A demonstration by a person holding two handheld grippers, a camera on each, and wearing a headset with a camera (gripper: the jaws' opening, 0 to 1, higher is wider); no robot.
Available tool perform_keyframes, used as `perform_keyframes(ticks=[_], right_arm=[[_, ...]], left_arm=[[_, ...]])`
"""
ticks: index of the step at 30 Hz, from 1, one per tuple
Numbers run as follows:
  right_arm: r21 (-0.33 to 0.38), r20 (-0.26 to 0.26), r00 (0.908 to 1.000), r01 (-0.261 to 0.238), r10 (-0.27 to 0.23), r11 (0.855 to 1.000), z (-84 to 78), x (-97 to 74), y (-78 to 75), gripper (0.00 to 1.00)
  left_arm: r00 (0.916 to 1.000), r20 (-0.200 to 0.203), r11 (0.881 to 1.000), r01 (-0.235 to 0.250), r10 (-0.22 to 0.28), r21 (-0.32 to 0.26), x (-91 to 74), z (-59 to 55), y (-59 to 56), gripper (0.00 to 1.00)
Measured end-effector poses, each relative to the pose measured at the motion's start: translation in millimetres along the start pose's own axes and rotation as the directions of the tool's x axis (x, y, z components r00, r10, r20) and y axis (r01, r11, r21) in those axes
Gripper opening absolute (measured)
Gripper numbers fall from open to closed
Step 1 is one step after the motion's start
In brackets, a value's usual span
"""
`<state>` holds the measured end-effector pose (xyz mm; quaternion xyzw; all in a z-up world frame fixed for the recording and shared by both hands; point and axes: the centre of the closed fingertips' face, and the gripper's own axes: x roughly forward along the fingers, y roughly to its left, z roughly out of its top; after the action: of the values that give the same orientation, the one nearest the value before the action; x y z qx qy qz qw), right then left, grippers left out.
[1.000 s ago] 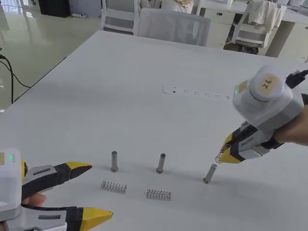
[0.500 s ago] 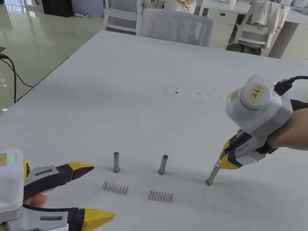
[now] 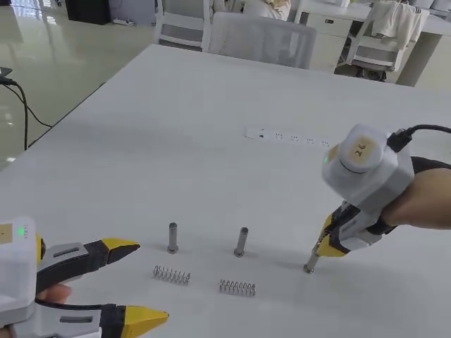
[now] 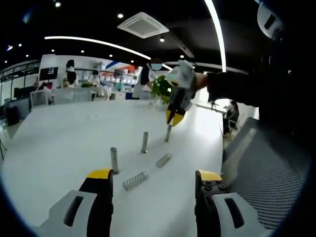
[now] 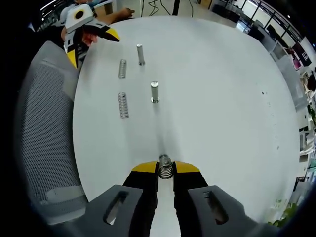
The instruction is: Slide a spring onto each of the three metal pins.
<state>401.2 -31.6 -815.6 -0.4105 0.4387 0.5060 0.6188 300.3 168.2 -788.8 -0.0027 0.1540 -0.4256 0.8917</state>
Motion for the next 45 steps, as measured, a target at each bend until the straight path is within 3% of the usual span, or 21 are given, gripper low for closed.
perform_keyframes(ticks=[15,31,39,45], right_arm=[[0.014,-0.014,0.9998,0.015,-0.015,1.0,2.5,17.7,-11.0,0.08],[0.048,-0.032,0.9994,0.017,-0.016,0.999,-1.8,40.6,-11.6,0.09],[0.055,-0.031,0.9994,0.019,-0.017,0.998,-2.2,43.8,-11.4,0.09],[0.044,-0.02,0.9995,0.023,-0.023,0.999,0.1,44.2,-12.4,0.17]], left_arm=[[1.0,-0.004,1.0,-0.002,0.002,0.004,-0.4,0.5,-0.1,0.62],[1.0,-0.006,1.0,-0.003,0.003,0.002,-0.9,-0.3,-0.5,0.62],[1.0,-0.006,1.0,-0.001,0.001,0.003,0.1,-0.1,-1.0,0.62],[1.0,-0.004,1.0,-0.004,0.004,0.003,-1.4,-0.4,-0.3,0.61]])
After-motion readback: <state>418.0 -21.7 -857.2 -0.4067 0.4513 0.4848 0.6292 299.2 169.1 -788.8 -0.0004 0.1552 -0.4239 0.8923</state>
